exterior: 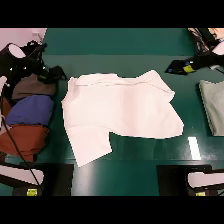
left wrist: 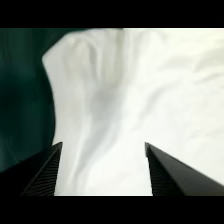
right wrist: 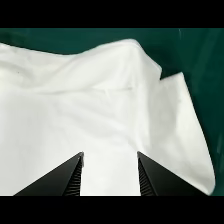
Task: Fold the shirts.
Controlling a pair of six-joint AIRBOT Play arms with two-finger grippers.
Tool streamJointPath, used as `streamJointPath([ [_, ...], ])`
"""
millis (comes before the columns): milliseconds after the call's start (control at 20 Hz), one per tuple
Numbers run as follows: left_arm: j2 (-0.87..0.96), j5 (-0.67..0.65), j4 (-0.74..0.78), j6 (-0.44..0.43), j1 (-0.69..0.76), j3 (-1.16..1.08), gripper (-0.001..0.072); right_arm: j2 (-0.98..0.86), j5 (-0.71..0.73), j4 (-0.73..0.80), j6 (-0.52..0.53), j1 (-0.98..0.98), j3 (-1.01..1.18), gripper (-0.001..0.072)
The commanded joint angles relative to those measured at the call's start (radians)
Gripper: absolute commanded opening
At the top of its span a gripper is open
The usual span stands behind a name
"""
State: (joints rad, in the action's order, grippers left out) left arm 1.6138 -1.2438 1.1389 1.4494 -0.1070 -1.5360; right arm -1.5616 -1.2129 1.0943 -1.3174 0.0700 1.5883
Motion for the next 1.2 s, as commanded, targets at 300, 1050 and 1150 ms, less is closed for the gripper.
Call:
streamJointPath([
  [300, -0.533, -0.003, 0.038, 0.019, 0.000, 0.733, 0.0614, 0.403, -0.039, -0.002, 0.012, -0.138, -0.427, 0.0399],
  [1050, -0.646, 0.271, -0.240, -0.037, 0.000, 1.085, 0.0093, 0.542, -0.098, 0.027, 0.013, -0.195, -0.539, 0.0399],
  [1150, -0.646, 0.254, -0.243, -0.046, 0.000, 1.046, 0.0026, 0.542, -0.150, 0.093, 0.009, -0.196, -0.550, 0.0399],
])
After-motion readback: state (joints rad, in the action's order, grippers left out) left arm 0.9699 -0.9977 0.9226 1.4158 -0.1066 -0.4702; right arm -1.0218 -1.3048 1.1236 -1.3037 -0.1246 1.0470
